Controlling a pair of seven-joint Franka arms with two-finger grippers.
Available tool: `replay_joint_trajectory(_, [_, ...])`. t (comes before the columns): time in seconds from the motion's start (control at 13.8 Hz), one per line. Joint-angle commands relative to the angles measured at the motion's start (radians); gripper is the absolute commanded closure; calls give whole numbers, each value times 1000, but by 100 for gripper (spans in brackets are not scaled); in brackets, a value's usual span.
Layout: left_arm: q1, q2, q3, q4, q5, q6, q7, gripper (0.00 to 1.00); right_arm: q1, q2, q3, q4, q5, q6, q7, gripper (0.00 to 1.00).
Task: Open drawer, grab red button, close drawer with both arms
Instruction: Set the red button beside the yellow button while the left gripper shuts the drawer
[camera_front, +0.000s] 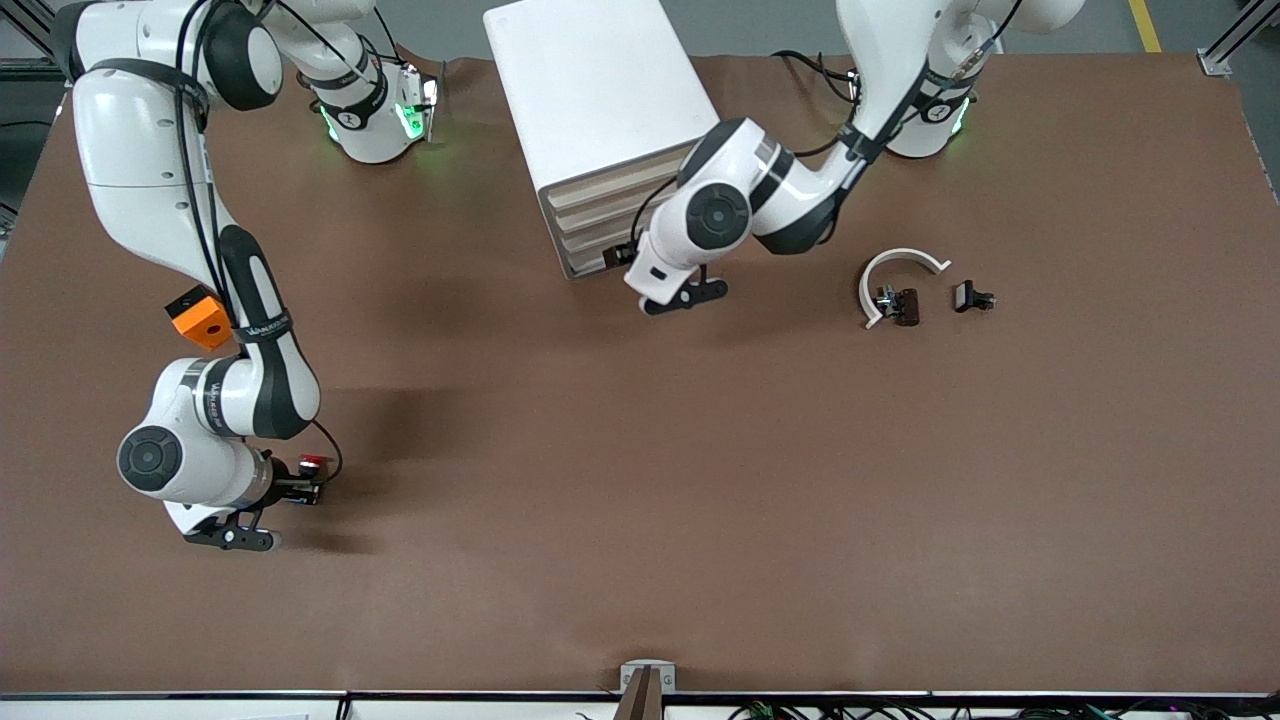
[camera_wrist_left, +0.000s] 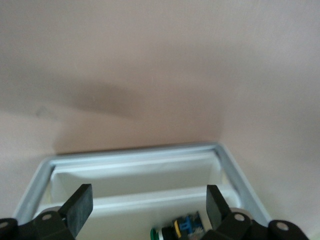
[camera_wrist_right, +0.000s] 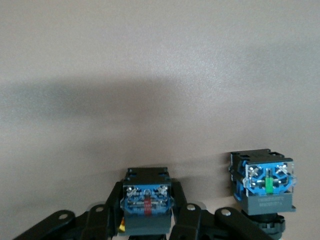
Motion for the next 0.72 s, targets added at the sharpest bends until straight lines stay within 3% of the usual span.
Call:
replay_joint_trajectory(0.0, [34, -10, 1, 22, 76, -49, 0, 0, -26, 42, 18, 69, -15, 15, -9, 0])
replay_joint_trajectory(0.22, [109, -45, -2, 37, 87, -129, 26, 0, -26, 32, 18, 101, -24, -37, -12, 0])
replay_joint_trajectory(0.65, [235, -161, -2, 63, 88, -365, 195, 0, -19, -30, 20, 173, -18, -275, -12, 0])
